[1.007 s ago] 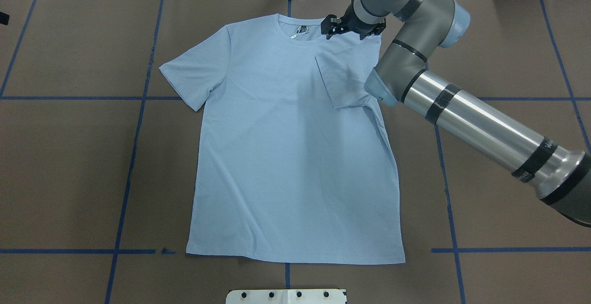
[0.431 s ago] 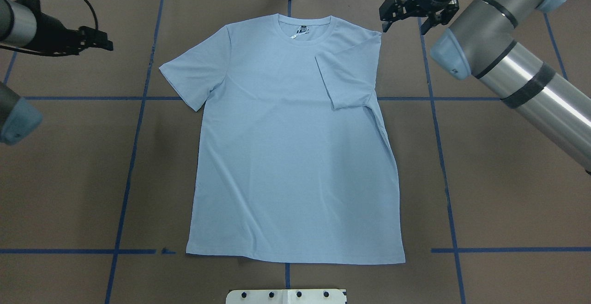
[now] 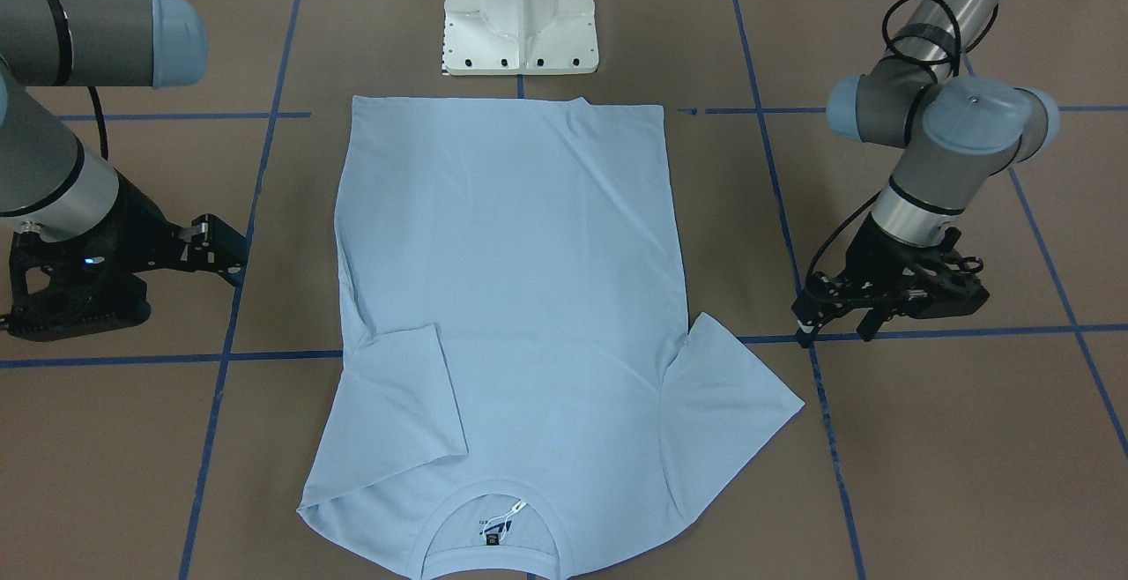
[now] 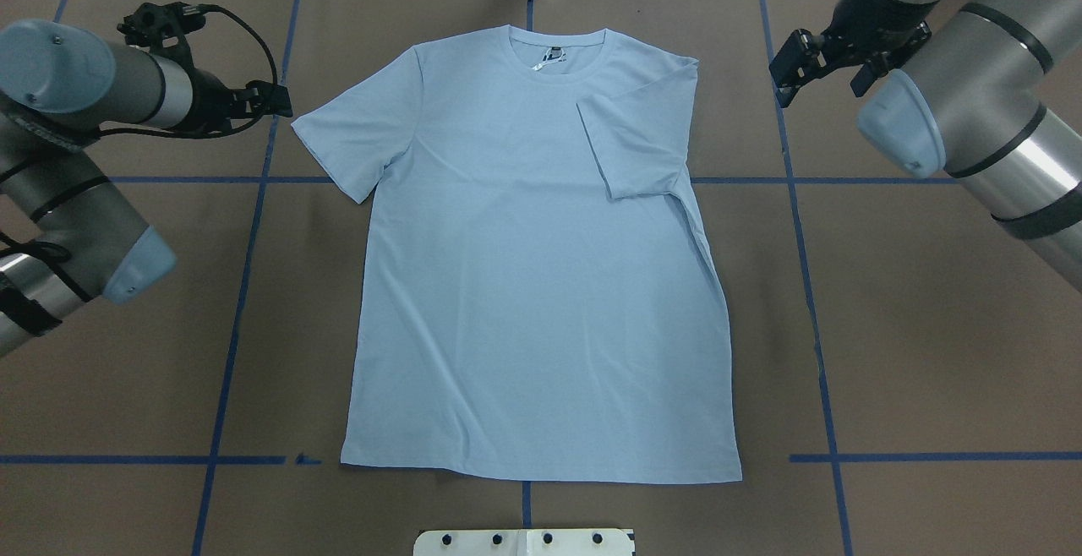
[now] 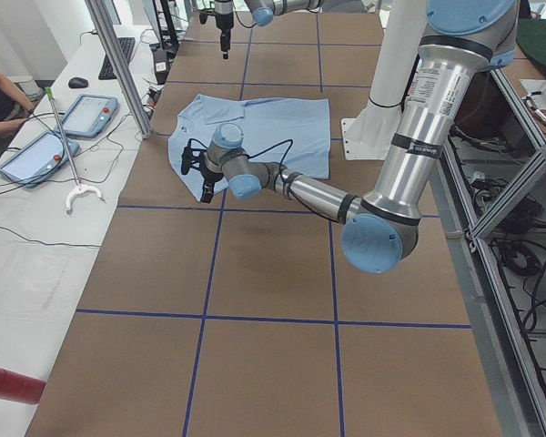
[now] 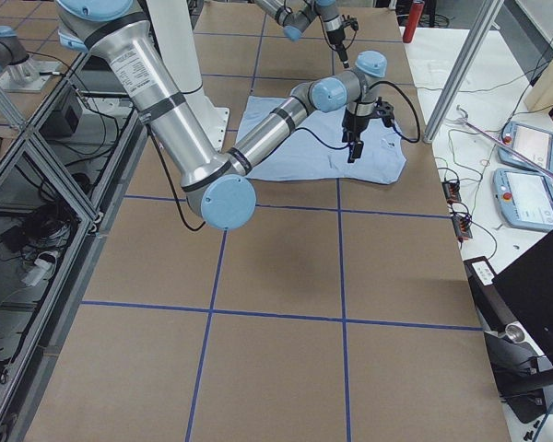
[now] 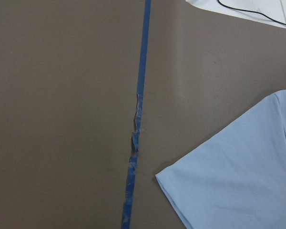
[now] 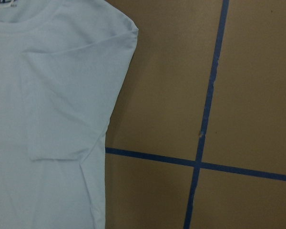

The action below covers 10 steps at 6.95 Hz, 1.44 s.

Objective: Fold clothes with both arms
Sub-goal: 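Move the left gripper to the other sleeve while the right arm withdraws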

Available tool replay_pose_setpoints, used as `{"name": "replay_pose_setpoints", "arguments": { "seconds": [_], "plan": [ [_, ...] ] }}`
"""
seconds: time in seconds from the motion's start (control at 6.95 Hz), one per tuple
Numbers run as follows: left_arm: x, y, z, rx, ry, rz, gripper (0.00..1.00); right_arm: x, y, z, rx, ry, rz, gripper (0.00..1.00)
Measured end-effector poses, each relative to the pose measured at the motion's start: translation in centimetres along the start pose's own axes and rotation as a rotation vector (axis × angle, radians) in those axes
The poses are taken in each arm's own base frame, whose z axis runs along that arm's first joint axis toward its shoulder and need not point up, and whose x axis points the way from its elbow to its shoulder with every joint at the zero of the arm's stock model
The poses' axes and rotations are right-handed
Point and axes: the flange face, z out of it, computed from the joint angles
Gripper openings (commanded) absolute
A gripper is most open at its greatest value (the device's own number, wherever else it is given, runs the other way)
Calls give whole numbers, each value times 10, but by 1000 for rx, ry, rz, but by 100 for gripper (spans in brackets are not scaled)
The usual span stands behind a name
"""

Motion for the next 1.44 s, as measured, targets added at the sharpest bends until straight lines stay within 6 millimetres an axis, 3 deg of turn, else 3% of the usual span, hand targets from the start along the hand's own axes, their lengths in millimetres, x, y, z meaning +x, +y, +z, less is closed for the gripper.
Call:
{"name": "replay_pose_setpoints", "arguments": {
  "seconds": [0.29, 0.72, 1.01, 1.44],
  "plan": [
    [21, -3, 41, 50, -57, -16, 100, 7, 15, 19, 12, -14, -64, 100],
    [25, -7, 77, 112, -117, -9, 97, 0, 24, 37, 64, -57, -82, 100],
    [25, 4, 90, 110, -111, 3, 90, -3, 25, 38, 70, -63, -82, 100],
    [25, 9, 93, 105, -108, 14, 84, -5, 24, 37, 71, -65, -83, 100]
  ]
}}
